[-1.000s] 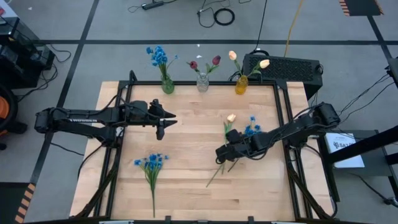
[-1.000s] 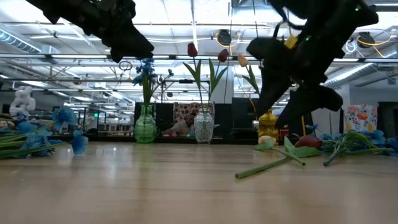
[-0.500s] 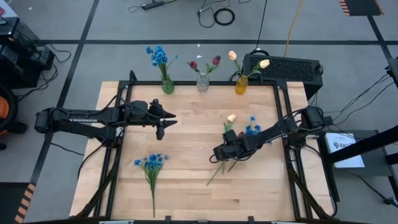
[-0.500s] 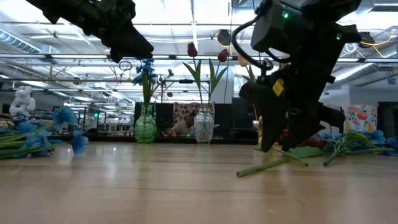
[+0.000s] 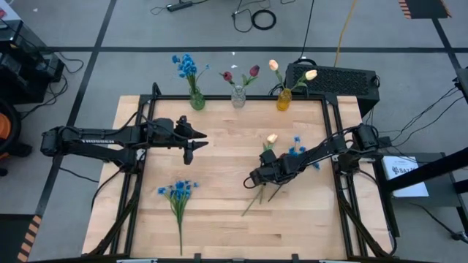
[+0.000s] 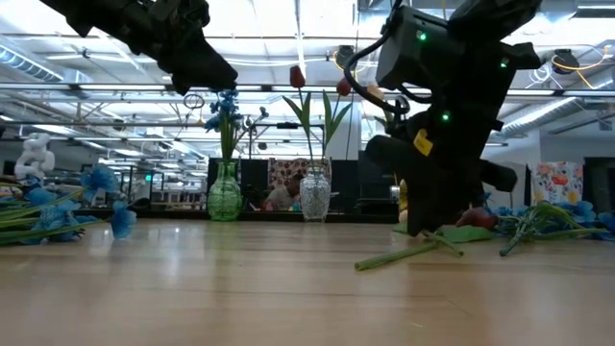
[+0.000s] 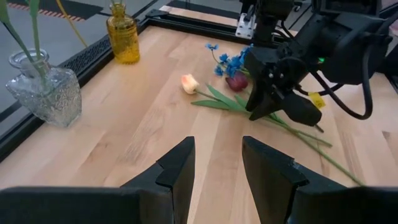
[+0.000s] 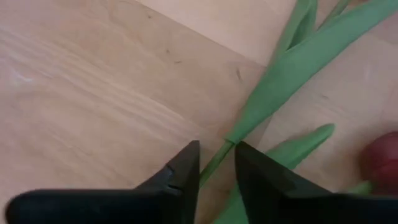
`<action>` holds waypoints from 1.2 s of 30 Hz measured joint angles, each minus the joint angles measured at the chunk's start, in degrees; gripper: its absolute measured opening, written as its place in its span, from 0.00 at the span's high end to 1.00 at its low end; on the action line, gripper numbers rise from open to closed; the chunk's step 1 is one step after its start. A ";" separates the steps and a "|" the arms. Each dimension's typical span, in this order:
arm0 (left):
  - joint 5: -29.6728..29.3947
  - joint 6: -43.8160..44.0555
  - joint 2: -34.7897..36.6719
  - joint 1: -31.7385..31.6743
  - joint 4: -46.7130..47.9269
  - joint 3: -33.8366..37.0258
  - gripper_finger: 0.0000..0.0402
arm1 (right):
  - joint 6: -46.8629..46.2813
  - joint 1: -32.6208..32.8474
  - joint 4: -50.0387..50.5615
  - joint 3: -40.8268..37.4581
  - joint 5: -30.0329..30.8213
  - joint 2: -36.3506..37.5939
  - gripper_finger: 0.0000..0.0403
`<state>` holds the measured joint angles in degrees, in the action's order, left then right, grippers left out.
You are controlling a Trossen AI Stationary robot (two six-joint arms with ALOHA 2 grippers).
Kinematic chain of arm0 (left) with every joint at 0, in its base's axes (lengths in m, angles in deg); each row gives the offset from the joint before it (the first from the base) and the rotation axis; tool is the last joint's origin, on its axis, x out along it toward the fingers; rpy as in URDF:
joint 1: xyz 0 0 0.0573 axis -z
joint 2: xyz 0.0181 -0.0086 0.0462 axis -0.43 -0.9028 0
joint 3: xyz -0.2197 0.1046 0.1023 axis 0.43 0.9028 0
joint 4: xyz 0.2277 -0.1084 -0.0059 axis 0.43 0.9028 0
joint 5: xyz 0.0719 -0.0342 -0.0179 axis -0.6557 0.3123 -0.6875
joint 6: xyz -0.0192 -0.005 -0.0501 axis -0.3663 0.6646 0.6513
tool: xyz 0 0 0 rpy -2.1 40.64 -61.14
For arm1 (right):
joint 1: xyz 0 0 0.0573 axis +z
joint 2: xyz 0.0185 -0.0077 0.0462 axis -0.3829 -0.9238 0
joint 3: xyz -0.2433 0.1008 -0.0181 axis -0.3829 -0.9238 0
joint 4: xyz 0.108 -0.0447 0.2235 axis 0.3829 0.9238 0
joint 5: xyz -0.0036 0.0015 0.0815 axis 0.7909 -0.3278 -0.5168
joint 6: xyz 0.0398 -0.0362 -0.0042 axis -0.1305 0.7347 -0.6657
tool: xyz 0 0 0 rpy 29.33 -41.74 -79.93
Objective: Sort flowers into vase by color
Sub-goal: Put the yellow tulip into the orange vase
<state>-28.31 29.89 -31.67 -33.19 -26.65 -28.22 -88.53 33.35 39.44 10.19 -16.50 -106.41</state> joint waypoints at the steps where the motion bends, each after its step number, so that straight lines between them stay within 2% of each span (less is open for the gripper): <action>1: -0.03 -0.31 0.00 0.00 -0.09 0.00 0.65 | 0.57 -0.08 0.02 0.00 0.00 0.00 0.80; 11: -2.97 -3.23 0.00 -0.17 -1.38 0.00 0.65 | 3.45 -1.72 1.03 0.00 0.04 -0.02 0.98; 21: -2.97 -3.38 0.00 -0.17 -1.77 0.00 0.65 | 8.01 -2.17 -2.07 -0.02 1.63 1.04 1.00; 27: -2.97 -3.37 0.00 -0.17 -1.98 0.00 0.65 | 17.89 -2.19 -7.06 -0.02 1.92 8.01 1.00; 36: -2.97 -3.36 0.02 -0.17 -3.16 0.00 0.65 | 33.37 -2.17 -8.09 -0.02 8.22 27.08 1.00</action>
<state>-31.28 26.52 -31.65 -33.37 -29.81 -28.22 -55.16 31.18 31.35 10.17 -8.28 -79.32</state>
